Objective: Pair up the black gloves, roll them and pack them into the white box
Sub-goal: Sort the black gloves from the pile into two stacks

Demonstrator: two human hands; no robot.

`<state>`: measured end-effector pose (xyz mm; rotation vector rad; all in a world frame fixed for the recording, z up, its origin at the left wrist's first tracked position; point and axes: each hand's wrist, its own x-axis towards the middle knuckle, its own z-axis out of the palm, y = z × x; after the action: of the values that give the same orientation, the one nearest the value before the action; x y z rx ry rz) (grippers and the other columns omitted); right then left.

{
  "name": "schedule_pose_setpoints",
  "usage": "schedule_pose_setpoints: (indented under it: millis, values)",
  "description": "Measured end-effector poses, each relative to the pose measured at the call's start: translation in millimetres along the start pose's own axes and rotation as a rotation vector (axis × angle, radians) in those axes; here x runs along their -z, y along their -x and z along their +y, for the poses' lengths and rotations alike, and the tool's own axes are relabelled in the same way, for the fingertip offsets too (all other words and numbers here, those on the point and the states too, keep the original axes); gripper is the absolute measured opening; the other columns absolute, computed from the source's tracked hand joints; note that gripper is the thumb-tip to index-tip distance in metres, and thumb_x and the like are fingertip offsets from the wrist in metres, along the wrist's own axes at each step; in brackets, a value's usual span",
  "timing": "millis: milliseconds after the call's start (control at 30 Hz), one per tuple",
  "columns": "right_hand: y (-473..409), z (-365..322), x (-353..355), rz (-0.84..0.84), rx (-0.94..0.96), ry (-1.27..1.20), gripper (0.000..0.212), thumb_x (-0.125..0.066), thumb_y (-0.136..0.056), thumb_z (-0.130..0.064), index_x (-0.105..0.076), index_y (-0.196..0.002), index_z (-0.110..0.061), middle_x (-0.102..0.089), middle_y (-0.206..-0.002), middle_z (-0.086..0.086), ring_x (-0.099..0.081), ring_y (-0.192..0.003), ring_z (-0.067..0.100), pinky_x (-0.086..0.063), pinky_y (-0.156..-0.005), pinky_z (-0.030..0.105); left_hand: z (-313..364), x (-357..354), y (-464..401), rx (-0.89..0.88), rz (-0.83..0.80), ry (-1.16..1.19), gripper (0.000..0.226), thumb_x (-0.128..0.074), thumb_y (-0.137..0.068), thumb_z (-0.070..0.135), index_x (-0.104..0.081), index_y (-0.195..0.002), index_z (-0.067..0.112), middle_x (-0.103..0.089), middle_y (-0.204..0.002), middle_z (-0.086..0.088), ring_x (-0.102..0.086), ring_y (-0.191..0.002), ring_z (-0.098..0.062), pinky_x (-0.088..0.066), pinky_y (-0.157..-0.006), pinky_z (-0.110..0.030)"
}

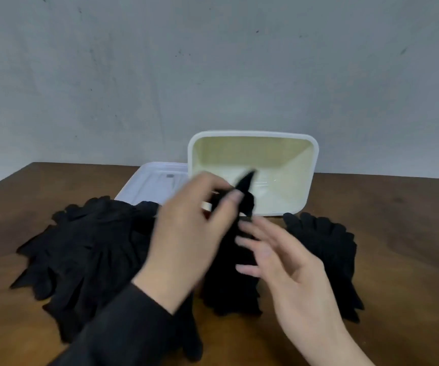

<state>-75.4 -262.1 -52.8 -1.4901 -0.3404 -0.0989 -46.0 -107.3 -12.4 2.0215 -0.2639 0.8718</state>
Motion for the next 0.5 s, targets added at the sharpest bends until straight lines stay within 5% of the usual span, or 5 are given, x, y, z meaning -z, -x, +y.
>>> schedule_pose_setpoints:
  millis: [67, 200, 267, 400, 500]
  values:
    - [-3, -13, 2, 0.043, -0.120, -0.143, 0.039, -0.063, -0.084, -0.043, -0.070, -0.117, -0.024, -0.075, -0.107, -0.002, -0.071, -0.102, 0.013, -0.061, -0.077, 0.036, 0, -21, 17, -0.195, -0.217, -0.044, 0.009, -0.062, -0.091, 0.028, -0.067, -0.098, 0.025, -0.066, -0.099, 0.017, -0.061, -0.094, 0.000, -0.048, -0.083, -0.023]
    - [-18, -26, 22, 0.217, -0.225, 0.145, 0.020, -0.058, -0.098, -0.028, -0.075, -0.093, -0.020, -0.076, -0.091, 0.006, -0.073, -0.085, 0.026, -0.062, -0.073, 0.048, -22, -31, 34, -0.312, -0.495, 0.029, 0.031, -0.055, -0.094, 0.024, -0.067, -0.122, 0.021, -0.059, -0.134, 0.014, -0.048, -0.130, -0.002, -0.039, -0.109, -0.026]
    - [-27, -37, 39, 0.228, -0.215, 0.250, 0.022, -0.055, -0.101, -0.020, -0.076, -0.094, -0.017, -0.077, -0.091, 0.005, -0.073, -0.076, 0.030, -0.062, -0.068, 0.047, -28, -29, 35, -0.262, -0.486, 0.059, 0.033, -0.052, -0.097, 0.026, -0.065, -0.127, 0.025, -0.059, -0.135, 0.019, -0.047, -0.131, 0.002, -0.036, -0.110, -0.020]
    - [-49, -81, 73, 0.138, -0.169, 0.416, 0.022, -0.056, -0.098, -0.010, -0.076, -0.093, -0.016, -0.078, -0.089, -0.003, -0.073, -0.064, 0.015, -0.057, -0.053, 0.022, -41, -30, 28, -0.043, -0.489, -0.108, 0.031, -0.048, -0.100, 0.035, -0.061, -0.129, 0.035, -0.057, -0.127, 0.026, -0.046, -0.121, 0.011, -0.036, -0.101, -0.010]
    - [-73, -103, 97, -0.026, -0.213, 0.623, 0.017, -0.060, -0.097, -0.015, -0.076, -0.094, -0.019, -0.078, -0.092, 0.000, -0.076, -0.076, 0.020, -0.063, -0.072, 0.035, -56, -38, 31, 0.002, -0.737, -0.322, 0.035, -0.044, -0.103, 0.041, -0.055, -0.135, 0.038, -0.043, -0.148, 0.022, -0.033, -0.137, 0.002, -0.026, -0.117, -0.026]
